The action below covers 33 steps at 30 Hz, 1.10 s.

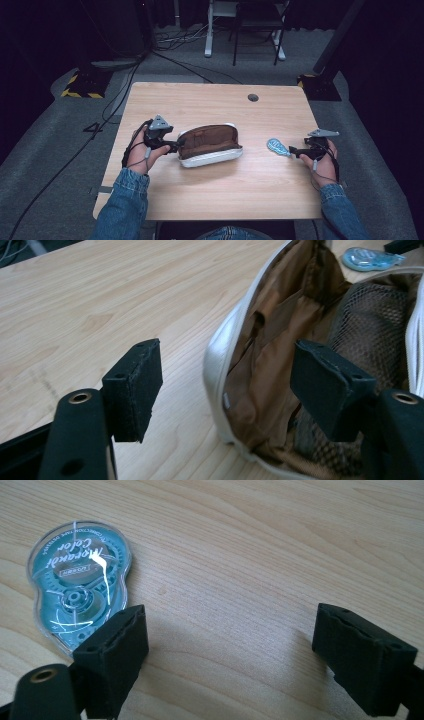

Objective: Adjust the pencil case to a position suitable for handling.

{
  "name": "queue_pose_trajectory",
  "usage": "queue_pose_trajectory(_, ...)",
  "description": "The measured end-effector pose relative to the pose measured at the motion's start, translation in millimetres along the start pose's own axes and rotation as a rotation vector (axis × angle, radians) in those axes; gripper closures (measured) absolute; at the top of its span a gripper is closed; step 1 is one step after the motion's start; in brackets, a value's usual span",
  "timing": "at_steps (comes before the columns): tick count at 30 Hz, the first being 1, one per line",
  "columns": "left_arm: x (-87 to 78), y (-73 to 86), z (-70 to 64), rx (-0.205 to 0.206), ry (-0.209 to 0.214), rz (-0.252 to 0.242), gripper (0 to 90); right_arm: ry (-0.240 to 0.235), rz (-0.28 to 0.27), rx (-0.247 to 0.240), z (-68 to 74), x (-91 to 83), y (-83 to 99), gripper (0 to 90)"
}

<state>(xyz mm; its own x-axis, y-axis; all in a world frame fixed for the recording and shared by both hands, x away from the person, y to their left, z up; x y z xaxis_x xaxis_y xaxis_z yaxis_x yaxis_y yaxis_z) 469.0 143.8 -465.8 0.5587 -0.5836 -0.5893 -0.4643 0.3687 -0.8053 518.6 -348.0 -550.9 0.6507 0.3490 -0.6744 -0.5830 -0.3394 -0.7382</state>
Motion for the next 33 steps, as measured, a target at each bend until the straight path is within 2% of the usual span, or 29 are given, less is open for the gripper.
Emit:
queue_pose_trajectory(4, 9.1, -5.5, -4.1, 0.021, 0.027, -0.002, 29.9, -0.001, 0.000, 0.000, 0.1, 0.0, 0.0, 14.8)
queue_pose_trajectory(5, 10.7, -6.1, -5.8, 0.009, 0.038, -0.004, 30.5, -0.001, 0.000, 0.000, 0.1, 0.0, 0.0, 14.8)
queue_pose_trajectory(17, 31.5, -12.3, -10.1, 0.030, 0.062, 0.004, 32.2, -0.004, -0.001, -0.001, 0.5, -0.2, 0.2, 15.0)
queue_pose_trajectory(21, 35.9, -13.7, -11.1, 0.016, 0.084, -0.015, 35.5, -0.008, -0.001, -0.003, 0.9, -0.4, 0.3, 15.1)
queue_pose_trajectory(22, 38.0, -14.0, -11.8, 0.002, 0.090, -0.020, 35.5, -0.009, -0.001, -0.003, 1.0, -0.4, 0.3, 15.1)
queue_pose_trajectory(25, 41.0, -13.9, -9.5, 0.015, 0.082, -0.013, 36.4, -0.011, -0.001, -0.005, 1.1, -0.5, 0.3, 15.2)
queue_pose_trajectory(29, 45.9, -12.8, -9.2, 0.001, 0.093, -0.017, 37.8, -0.011, -0.001, -0.005, 1.1, -0.5, 0.3, 15.1)
queue_pose_trajectory(32, 49.5, -11.8, -7.7, 0.014, 0.096, -0.002, 38.7, -0.011, -0.001, -0.005, 1.1, -0.5, 0.3, 15.2)
queue_pose_trajectory(33, 51.8, -10.9, -6.9, 0.030, 0.094, 0.008, 38.6, -0.011, -0.002, -0.005, 1.1, -0.5, 0.3, 15.2)
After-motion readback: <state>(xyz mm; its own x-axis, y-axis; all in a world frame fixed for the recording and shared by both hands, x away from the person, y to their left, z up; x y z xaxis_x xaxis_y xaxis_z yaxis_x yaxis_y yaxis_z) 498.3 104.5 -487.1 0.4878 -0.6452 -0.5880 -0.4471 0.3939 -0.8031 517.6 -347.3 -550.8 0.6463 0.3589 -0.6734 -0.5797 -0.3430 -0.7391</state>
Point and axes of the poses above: each handheld gripper's, and its own axes: x roughly forward along the jaws, y roughly out of its underside, z roughly to its left, the point moved 7 cm from there along x, roughly forward along the jaws, and after that the axes turned 1 degree about -x, right-handed, at the moved point
